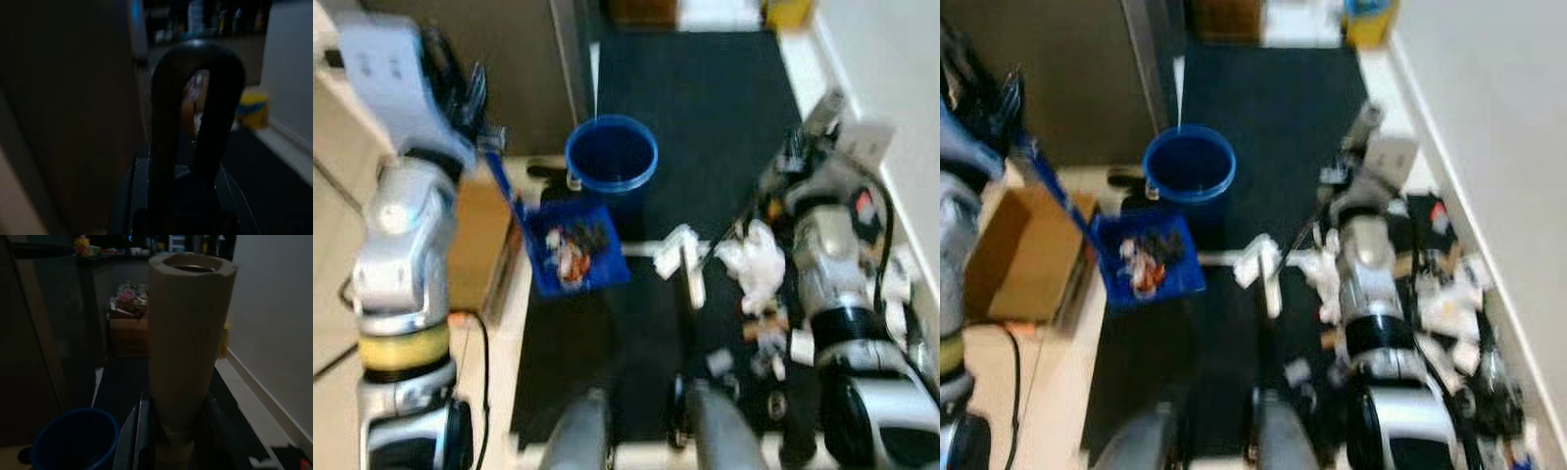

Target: Sweep floor

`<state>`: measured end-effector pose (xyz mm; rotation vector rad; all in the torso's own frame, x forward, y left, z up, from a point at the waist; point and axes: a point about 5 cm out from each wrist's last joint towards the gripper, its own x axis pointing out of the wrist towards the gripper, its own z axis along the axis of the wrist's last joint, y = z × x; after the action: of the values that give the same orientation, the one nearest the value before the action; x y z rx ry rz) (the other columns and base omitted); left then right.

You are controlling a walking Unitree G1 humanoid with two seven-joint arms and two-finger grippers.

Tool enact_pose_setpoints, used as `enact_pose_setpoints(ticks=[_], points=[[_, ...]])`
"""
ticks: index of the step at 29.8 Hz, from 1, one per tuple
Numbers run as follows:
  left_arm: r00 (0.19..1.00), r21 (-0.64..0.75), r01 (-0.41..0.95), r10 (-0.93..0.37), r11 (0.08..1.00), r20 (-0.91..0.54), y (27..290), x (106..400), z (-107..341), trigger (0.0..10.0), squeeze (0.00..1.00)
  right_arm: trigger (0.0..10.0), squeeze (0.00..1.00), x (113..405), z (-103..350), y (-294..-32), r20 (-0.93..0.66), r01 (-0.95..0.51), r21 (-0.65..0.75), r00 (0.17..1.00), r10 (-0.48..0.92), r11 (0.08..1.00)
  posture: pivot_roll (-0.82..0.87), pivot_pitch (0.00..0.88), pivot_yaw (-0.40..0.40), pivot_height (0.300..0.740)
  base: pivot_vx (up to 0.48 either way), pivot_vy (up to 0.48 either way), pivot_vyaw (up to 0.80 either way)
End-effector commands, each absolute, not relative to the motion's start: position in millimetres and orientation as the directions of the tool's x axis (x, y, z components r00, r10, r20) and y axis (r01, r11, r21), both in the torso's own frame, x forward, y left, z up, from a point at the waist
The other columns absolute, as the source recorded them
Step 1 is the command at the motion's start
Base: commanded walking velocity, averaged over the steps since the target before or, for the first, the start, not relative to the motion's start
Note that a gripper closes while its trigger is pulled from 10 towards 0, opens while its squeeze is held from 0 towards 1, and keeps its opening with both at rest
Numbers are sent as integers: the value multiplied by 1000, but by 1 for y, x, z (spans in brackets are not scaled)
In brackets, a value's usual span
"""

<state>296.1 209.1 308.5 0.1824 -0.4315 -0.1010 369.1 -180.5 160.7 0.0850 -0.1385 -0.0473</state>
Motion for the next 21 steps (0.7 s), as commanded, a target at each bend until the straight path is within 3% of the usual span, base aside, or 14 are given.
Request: enact_pose_setpoints(ticks=[1,21], points=[[875,241,55,-163,969,455,208,290,329,10000,0,10000,0,369,165,-180,170,39,92,984,-55,995,49,163,-17,740,349,0,0],[787,272,83,-231,959,572,204,289,399,10000,0,10000,0,369,161,-181,160,51,89,985,-65,995,43,160,-14,740,346,0,0]])
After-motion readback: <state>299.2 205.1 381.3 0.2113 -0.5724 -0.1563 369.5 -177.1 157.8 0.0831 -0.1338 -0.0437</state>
